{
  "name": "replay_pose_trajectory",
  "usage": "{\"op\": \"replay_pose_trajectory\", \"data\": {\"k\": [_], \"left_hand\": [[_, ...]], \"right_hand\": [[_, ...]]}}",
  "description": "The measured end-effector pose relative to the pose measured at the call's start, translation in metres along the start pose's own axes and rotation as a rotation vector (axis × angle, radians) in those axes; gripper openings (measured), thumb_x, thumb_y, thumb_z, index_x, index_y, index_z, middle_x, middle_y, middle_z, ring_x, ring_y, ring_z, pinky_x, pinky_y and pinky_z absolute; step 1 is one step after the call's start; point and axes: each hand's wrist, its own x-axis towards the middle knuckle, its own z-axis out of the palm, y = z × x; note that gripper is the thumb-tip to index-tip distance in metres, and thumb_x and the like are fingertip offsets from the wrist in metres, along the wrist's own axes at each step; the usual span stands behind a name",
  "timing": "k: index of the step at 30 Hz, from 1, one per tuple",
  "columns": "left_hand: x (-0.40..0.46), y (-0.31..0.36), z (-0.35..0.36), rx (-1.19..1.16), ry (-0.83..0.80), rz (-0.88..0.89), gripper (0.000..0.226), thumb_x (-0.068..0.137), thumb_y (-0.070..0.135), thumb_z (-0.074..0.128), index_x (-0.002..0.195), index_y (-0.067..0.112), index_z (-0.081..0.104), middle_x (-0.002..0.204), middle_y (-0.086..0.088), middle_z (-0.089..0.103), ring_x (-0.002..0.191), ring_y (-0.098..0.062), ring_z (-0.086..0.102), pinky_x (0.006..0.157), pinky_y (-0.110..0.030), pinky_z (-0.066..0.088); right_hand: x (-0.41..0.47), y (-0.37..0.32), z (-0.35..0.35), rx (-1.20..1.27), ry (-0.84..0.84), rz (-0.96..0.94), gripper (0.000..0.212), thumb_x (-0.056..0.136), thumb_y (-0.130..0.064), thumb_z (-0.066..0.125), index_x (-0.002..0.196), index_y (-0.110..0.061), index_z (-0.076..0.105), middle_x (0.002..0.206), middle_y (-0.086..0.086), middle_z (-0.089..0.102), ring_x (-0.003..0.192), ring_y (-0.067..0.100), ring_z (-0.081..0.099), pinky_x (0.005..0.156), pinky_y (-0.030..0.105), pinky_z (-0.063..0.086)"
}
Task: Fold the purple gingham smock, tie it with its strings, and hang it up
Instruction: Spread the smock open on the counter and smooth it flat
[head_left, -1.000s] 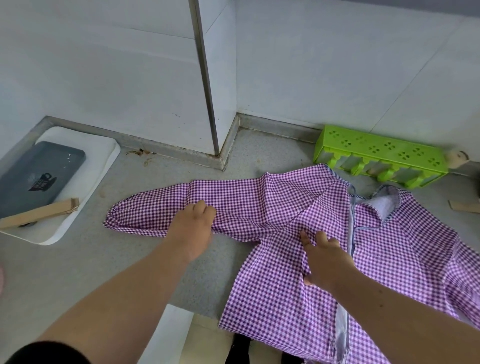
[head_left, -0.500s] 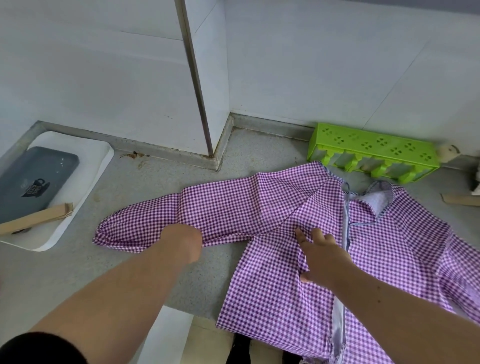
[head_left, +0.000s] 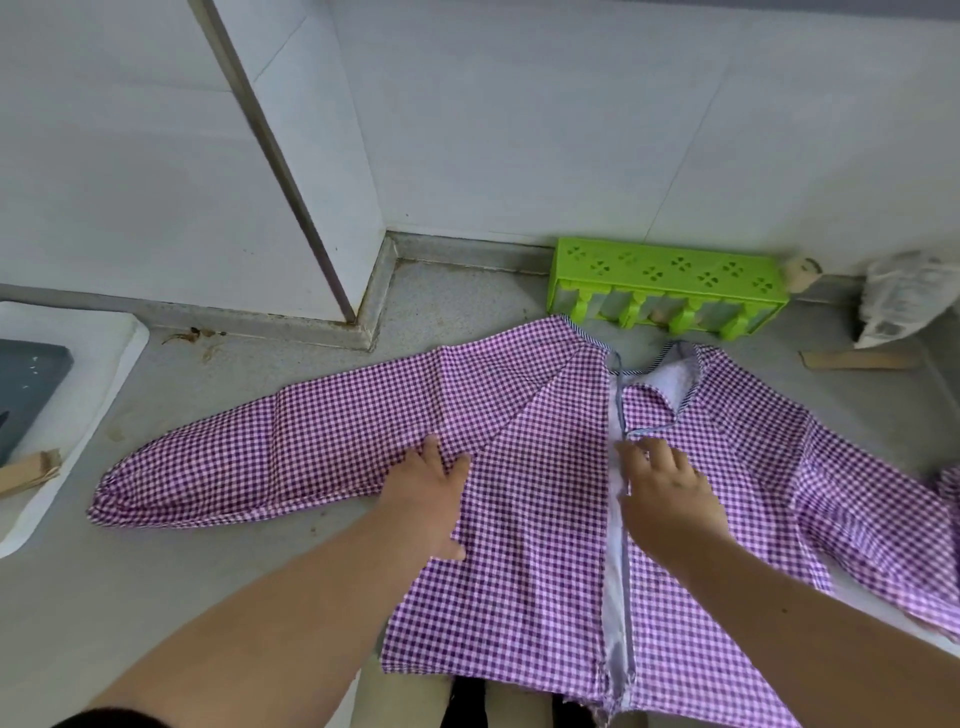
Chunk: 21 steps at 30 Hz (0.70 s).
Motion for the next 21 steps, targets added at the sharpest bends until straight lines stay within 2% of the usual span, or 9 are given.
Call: {"op": "replay_pose_trajectory", "data": {"k": [2, 4, 8, 11, 13, 15, 16, 17, 21], "left_hand": [[-0.001, 0.006, -0.007, 0.068, -0.052, -0.039, 0.141, 0.076, 0.08, 0.073, 0.167, 0.022, -0.017, 0.17, -0.034, -0.013, 0.155, -0.051, 0.025, 0.122, -0.053, 0.036], [0.0, 0.016, -0.018, 0.077, -0.042, -0.063, 0.142, 0.074, 0.084, 0.072, 0.167, 0.019, -0.014, 0.171, -0.035, -0.009, 0.153, -0.05, 0.029, 0.12, -0.053, 0.038], [0.003, 0.041, -0.032, -0.033, 0.084, 0.077, 0.131, 0.081, 0.076, 0.072, 0.167, 0.029, -0.015, 0.173, -0.019, -0.023, 0.16, -0.05, 0.007, 0.121, -0.058, 0.037], [0.003, 0.057, -0.032, -0.055, 0.0, 0.057, 0.134, 0.08, 0.075, 0.075, 0.165, 0.033, -0.02, 0.173, -0.02, -0.024, 0.159, -0.052, 0.007, 0.12, -0.059, 0.04], [0.002, 0.067, -0.037, -0.004, -0.032, 0.023, 0.134, 0.079, 0.077, 0.074, 0.167, 0.03, -0.016, 0.172, -0.026, -0.018, 0.157, -0.054, 0.017, 0.117, -0.056, 0.044], [0.0, 0.074, -0.05, 0.052, -0.02, 0.019, 0.129, 0.08, 0.084, 0.066, 0.169, 0.022, -0.004, 0.172, -0.031, -0.004, 0.152, -0.048, 0.032, 0.115, -0.051, 0.045], [0.0, 0.075, -0.055, 0.052, 0.009, 0.028, 0.126, 0.08, 0.087, 0.061, 0.168, 0.019, 0.001, 0.172, -0.031, 0.002, 0.152, -0.046, 0.033, 0.116, -0.05, 0.043], [0.0, 0.077, -0.06, 0.038, 0.046, 0.044, 0.124, 0.082, 0.087, 0.059, 0.168, 0.019, 0.003, 0.172, -0.03, 0.003, 0.154, -0.046, 0.029, 0.119, -0.051, 0.039], [0.014, 0.092, -0.068, -0.011, 0.111, 0.14, 0.124, 0.085, 0.078, 0.065, 0.168, 0.027, -0.011, 0.174, -0.018, -0.023, 0.162, -0.045, -0.001, 0.125, -0.059, 0.031]], "right_hand": [[-0.004, 0.021, 0.006, 0.066, -0.049, 0.074, 0.064, 0.099, -0.037, 0.053, 0.156, -0.03, 0.025, 0.151, -0.004, 0.035, 0.135, 0.023, 0.041, 0.105, 0.044, 0.048], [-0.008, 0.039, 0.011, 0.107, -0.127, 0.077, 0.073, 0.099, -0.046, 0.056, 0.161, -0.029, 0.021, 0.161, -0.005, 0.027, 0.145, 0.024, 0.033, 0.111, 0.047, 0.046], [-0.013, 0.05, 0.016, 0.127, -0.183, 0.024, 0.093, 0.093, -0.061, 0.059, 0.164, -0.033, 0.006, 0.171, -0.007, 0.008, 0.155, 0.025, 0.018, 0.117, 0.052, 0.04], [-0.018, 0.049, 0.019, 0.083, -0.233, -0.021, 0.109, 0.087, -0.072, 0.06, 0.164, -0.034, -0.007, 0.173, -0.006, -0.009, 0.159, 0.028, 0.005, 0.121, 0.053, 0.032], [-0.023, 0.053, 0.022, 0.068, -0.237, -0.032, 0.114, 0.084, -0.075, 0.06, 0.163, -0.033, -0.01, 0.172, -0.005, -0.013, 0.159, 0.027, 0.002, 0.122, 0.053, 0.03], [-0.029, 0.055, 0.024, 0.057, -0.237, -0.04, 0.113, 0.085, -0.076, 0.059, 0.163, -0.033, -0.011, 0.173, -0.004, -0.013, 0.159, 0.027, 0.002, 0.122, 0.053, 0.029], [-0.032, 0.054, 0.025, 0.053, -0.236, -0.045, 0.112, 0.086, -0.075, 0.058, 0.163, -0.033, -0.011, 0.173, -0.004, -0.012, 0.159, 0.027, 0.002, 0.122, 0.053, 0.028], [-0.034, 0.054, 0.026, 0.055, -0.232, -0.049, 0.11, 0.087, -0.075, 0.057, 0.164, -0.033, -0.01, 0.173, -0.004, -0.011, 0.159, 0.027, 0.002, 0.123, 0.052, 0.026], [-0.04, 0.057, 0.028, 0.101, -0.223, -0.06, 0.106, 0.088, -0.073, 0.056, 0.164, -0.034, -0.006, 0.173, -0.005, -0.008, 0.159, 0.026, 0.003, 0.124, 0.052, 0.021]]}}
